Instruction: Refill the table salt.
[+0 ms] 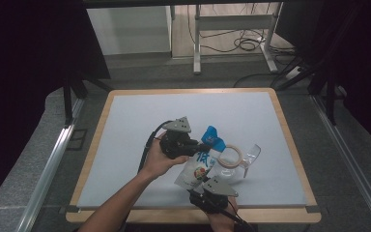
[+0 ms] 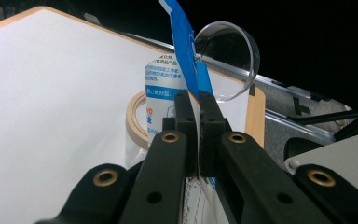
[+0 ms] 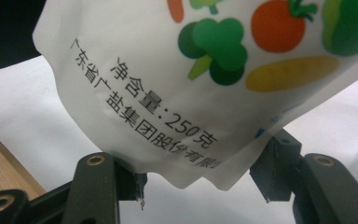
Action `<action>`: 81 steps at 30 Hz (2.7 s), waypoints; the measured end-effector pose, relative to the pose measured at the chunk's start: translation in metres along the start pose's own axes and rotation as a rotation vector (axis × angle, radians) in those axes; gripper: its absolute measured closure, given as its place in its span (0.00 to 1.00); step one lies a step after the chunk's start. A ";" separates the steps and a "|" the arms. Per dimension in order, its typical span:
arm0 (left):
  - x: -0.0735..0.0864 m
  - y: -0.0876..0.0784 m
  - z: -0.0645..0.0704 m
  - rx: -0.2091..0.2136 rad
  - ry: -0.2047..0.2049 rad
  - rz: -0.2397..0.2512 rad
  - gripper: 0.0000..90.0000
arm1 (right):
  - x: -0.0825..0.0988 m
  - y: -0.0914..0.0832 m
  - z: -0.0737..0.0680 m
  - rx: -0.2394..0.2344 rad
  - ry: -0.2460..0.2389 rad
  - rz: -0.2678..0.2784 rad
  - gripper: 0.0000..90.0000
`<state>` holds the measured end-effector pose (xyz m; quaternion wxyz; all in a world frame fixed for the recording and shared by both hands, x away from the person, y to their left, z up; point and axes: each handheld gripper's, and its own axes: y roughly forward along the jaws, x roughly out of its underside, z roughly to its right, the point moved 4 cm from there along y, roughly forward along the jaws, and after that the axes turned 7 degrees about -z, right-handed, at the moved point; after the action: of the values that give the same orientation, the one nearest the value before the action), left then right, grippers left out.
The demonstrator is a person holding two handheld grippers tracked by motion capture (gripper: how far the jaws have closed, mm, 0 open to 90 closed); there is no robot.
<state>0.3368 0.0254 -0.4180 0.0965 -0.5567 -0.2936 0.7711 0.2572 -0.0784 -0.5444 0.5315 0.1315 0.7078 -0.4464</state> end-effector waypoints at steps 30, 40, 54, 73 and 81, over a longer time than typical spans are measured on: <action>-0.012 0.022 -0.008 0.014 -0.025 -0.091 1.00 | 0.002 0.009 0.007 0.007 0.072 -0.006 0.51; -0.016 0.028 -0.011 0.007 -0.020 -0.131 1.00 | 0.002 0.010 0.007 0.001 0.092 0.000 0.52; -0.021 0.033 -0.010 0.014 -0.009 -0.164 1.00 | 0.001 0.009 0.004 -0.008 0.109 0.026 0.52; -0.026 0.040 -0.013 0.019 -0.015 -0.186 1.00 | -0.002 0.007 0.001 -0.020 0.135 0.050 0.53; -0.028 0.039 -0.014 0.016 -0.015 -0.184 1.00 | -0.004 0.006 0.000 -0.013 0.127 0.062 0.54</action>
<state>0.3661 -0.0147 -0.4206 0.1689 -0.5210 -0.3381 0.7653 0.2628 -0.0740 -0.5433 0.5001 0.1777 0.7385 -0.4158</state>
